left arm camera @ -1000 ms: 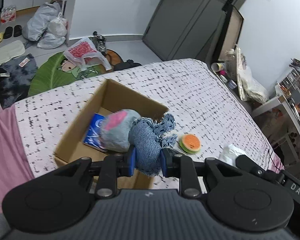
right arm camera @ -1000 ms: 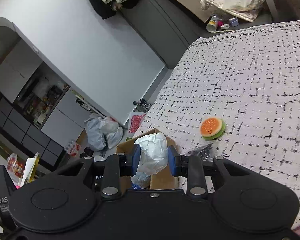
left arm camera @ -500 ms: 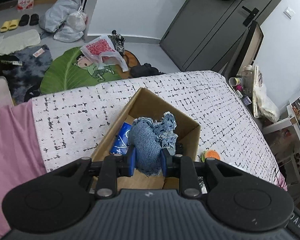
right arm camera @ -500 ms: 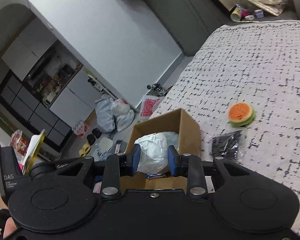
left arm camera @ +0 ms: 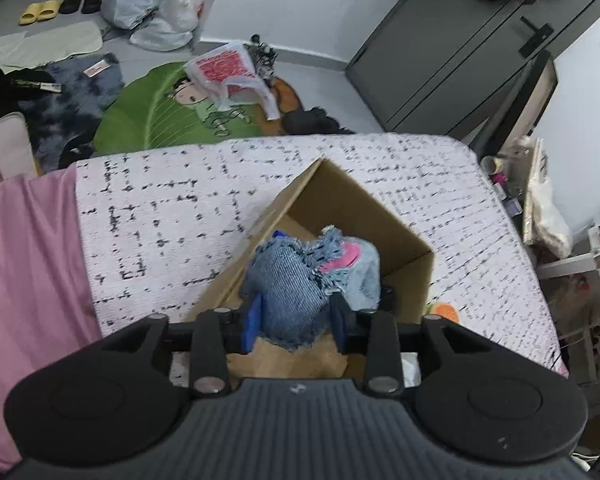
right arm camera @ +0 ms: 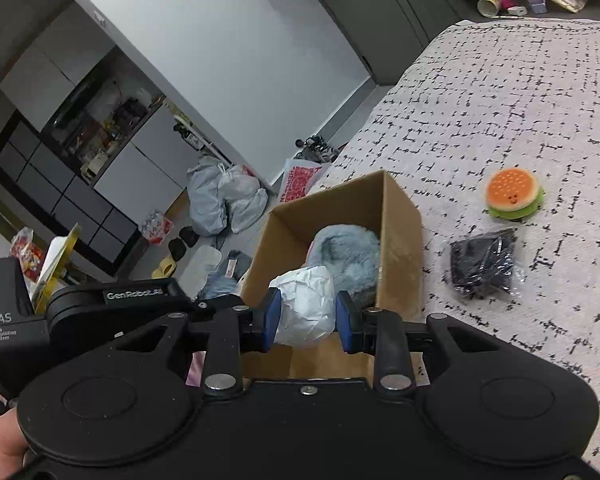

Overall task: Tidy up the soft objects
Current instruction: 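Carry both items over the box and open both grippers inside it, then withdraw both grippers from the box toward the black bag and burger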

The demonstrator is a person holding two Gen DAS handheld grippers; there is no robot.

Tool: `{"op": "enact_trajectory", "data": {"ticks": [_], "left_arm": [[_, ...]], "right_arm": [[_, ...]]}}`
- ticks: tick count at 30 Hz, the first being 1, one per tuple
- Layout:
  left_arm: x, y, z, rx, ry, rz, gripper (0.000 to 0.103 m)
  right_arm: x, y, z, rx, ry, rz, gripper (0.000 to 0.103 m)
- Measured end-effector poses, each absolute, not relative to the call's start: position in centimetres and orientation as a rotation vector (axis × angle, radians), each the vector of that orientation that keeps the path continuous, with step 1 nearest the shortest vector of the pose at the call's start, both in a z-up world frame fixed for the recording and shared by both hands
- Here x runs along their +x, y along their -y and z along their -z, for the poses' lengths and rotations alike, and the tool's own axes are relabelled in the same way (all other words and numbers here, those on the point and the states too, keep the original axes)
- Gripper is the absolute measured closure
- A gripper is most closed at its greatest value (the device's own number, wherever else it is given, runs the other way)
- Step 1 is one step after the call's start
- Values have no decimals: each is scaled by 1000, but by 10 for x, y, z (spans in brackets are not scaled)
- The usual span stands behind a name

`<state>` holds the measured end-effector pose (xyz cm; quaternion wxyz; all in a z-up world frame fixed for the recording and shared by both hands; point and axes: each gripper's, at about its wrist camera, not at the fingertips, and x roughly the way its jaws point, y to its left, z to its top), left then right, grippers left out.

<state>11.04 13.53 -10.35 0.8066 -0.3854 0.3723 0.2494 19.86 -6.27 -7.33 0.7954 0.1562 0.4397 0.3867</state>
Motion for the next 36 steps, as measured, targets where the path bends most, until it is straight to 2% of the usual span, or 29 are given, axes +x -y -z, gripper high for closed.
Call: {"op": "enact_trajectory", "data": {"ticks": [2, 6, 9, 12, 21, 23, 29, 36], "left_arm": [[107, -136, 104, -828, -792, -545, 63], [100, -136, 101, -825, -772, -567, 45], [97, -136, 99, -826, -770, -581, 38], [94, -134, 96, -814, -762, -589, 33], [93, -122, 87, -748, -738, -603, 28], [93, -118, 84, -723, -731, -603, 28], [95, -103, 72, -618, -711, -578, 25], [102, -95, 61, -558, -705, -537, 23]], "right_arm": [[197, 58, 75, 329, -946, -832, 73], [194, 52, 78, 321, -953, -834, 73], [193, 52, 78, 310, -956, -830, 70], [195, 58, 76, 330, -963, -820, 60], [195, 75, 66, 347, -965, -781, 43], [194, 80, 62, 353, -962, -768, 35], [198, 98, 47, 338, -946, -721, 27], [212, 128, 39, 395, -940, -668, 22]]}}
